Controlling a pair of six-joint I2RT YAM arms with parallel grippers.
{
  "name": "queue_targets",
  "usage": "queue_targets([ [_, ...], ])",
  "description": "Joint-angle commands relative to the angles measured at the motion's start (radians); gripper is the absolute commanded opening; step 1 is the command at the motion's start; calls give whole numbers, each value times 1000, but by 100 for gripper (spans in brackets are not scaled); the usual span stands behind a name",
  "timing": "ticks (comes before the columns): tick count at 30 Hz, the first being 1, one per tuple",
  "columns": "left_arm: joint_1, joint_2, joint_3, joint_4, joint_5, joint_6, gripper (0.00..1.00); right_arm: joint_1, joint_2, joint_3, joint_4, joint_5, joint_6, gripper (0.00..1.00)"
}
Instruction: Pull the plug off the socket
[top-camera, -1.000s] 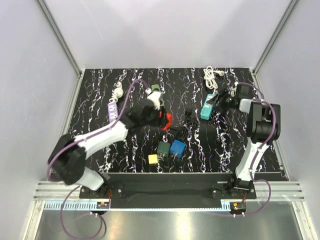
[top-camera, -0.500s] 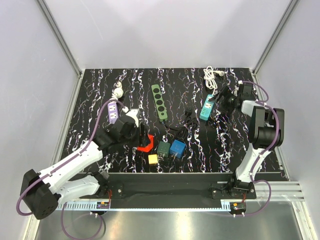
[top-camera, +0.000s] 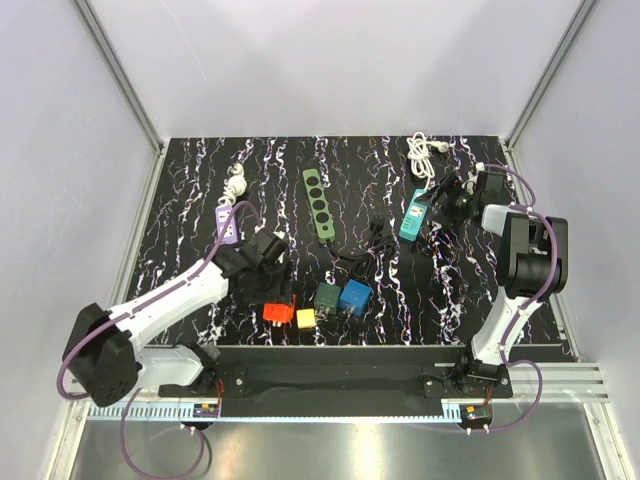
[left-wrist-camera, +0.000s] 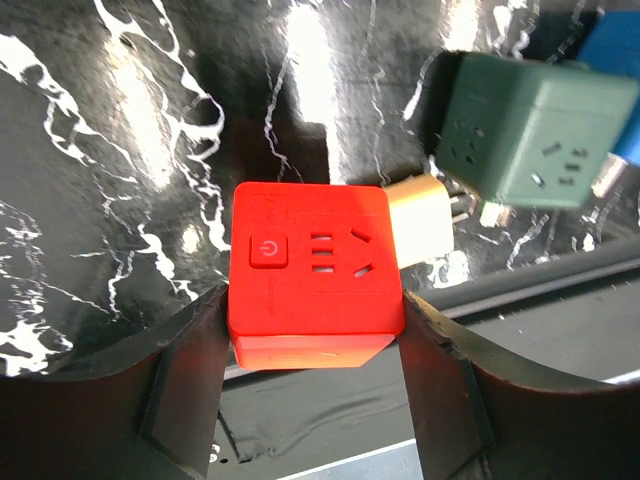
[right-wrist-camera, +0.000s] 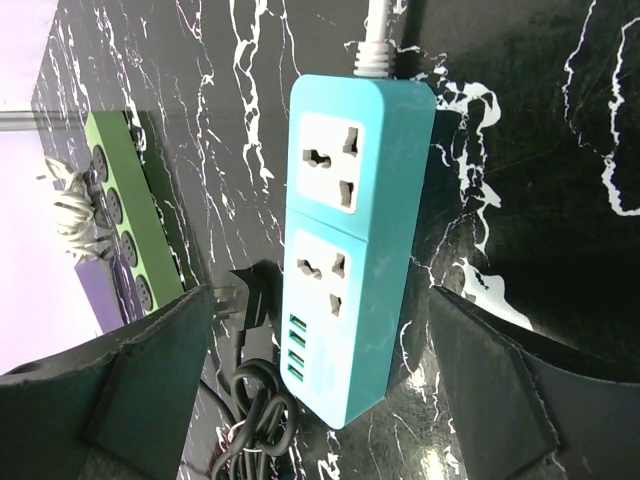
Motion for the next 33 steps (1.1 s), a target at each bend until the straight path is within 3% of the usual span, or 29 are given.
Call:
queue_targets([
  [1,-3,38,60,-7,-54,19,0,-1,-23,-18,47,-12,0,94],
  [9,29,137,66,25,-105,36,6,-1,-22,-21,60,-32,-1,95],
  [13,32,147,83,57,-135,46,32,-1,-30,-19,67,-39,2,96],
  [14,34,146,85,66,-137,49,45,-1,-34,-24,64,-33,-3,100],
  [18,34,115,86,85,-157,69,60,1,-65,-16,27,22,-38,100],
  [24,40,51,71,99,-155,91,72,9,-83,-1,-29,100,-61,99],
  [25,40,39,68,99,-152,92,97,10,-83,-2,-31,103,-61,100],
  [33,57,-84,63,99,-188,112,99,10,-102,-22,-42,128,-70,100],
])
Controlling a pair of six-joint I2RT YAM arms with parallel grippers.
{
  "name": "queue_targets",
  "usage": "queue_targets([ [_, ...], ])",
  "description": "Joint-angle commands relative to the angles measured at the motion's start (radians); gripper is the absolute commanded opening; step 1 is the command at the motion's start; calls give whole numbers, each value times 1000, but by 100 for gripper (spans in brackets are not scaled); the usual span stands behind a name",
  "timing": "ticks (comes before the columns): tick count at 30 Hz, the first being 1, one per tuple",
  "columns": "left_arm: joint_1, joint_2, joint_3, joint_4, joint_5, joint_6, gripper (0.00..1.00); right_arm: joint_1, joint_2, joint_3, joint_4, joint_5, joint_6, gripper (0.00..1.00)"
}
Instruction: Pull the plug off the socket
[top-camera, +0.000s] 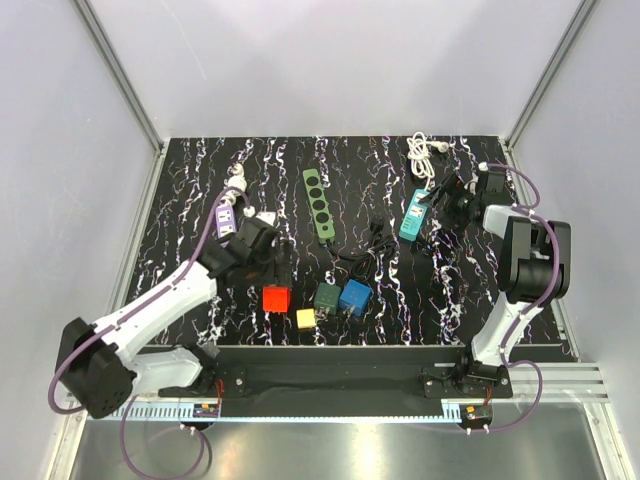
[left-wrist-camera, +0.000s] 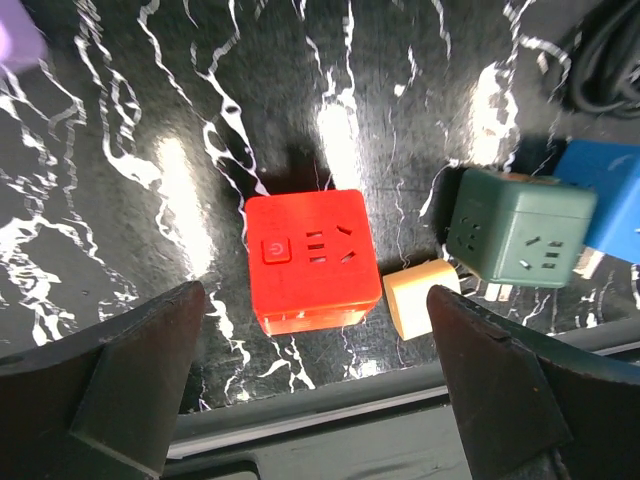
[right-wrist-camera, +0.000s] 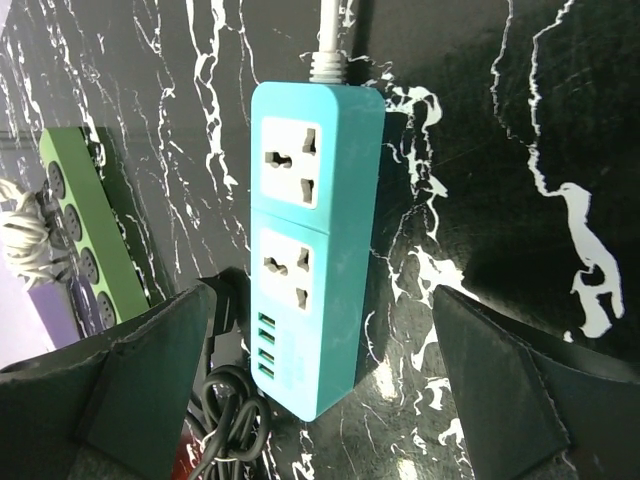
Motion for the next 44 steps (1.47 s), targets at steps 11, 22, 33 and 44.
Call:
queue_targets([
  [11,10,-429,-235,455,-55,-69,99,10,-118,-28,-7,53,-26,100],
  [22,10,-532,-482,796,133,-239,99,204,-356,-47,-174,229,-29,100],
  [33,10,-701,-754,1156,259,-404,99,485,-629,-233,-249,240,79,100],
  [44,10,-1087,-1025,1353,379,-533,99,519,-1121,-775,93,-11,246,100],
])
